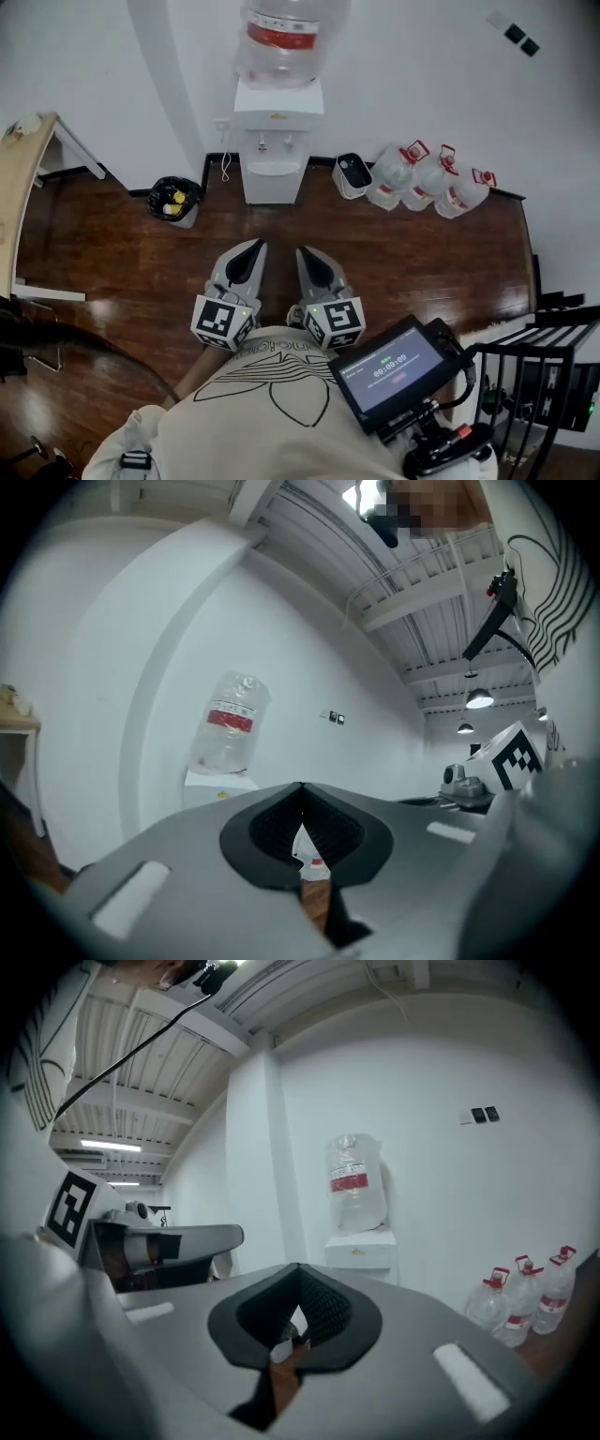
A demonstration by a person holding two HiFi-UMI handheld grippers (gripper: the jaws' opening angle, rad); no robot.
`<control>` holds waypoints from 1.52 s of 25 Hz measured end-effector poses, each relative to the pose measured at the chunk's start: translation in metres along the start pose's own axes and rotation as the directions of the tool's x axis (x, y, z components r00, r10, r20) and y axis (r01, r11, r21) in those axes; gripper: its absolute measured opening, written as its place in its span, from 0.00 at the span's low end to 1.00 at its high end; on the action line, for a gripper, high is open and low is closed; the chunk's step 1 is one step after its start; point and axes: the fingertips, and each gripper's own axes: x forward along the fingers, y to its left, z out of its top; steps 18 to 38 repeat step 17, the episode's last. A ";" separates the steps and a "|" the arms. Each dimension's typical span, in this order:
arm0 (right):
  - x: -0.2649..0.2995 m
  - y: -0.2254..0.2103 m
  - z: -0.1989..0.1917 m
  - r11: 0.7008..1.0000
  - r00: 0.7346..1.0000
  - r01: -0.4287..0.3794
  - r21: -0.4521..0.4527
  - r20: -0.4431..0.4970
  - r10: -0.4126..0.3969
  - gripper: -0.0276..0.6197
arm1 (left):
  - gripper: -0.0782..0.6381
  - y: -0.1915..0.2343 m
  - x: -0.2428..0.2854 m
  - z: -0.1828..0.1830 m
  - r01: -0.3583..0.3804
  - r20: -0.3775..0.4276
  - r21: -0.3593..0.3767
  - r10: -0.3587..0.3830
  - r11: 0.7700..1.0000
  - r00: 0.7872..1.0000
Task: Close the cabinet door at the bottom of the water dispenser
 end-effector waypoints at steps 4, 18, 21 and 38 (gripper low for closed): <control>0.004 0.004 0.012 0.998 0.999 -0.036 -0.046 0.015 0.037 0.05 | 0.12 -0.012 0.008 0.000 0.034 -0.013 0.046 -0.034 0.998 0.999; 0.028 0.006 0.027 0.993 0.997 -0.047 -0.110 0.058 0.054 0.05 | 0.12 0.015 0.014 0.013 0.001 0.009 0.084 -0.002 0.997 1.000; 0.028 0.006 0.027 0.993 0.997 -0.047 -0.110 0.058 0.054 0.05 | 0.12 0.015 0.014 0.013 0.001 0.009 0.084 -0.002 0.997 1.000; 0.028 0.006 0.027 0.993 0.997 -0.047 -0.110 0.058 0.054 0.05 | 0.12 0.015 0.014 0.013 0.001 0.009 0.084 -0.002 0.997 1.000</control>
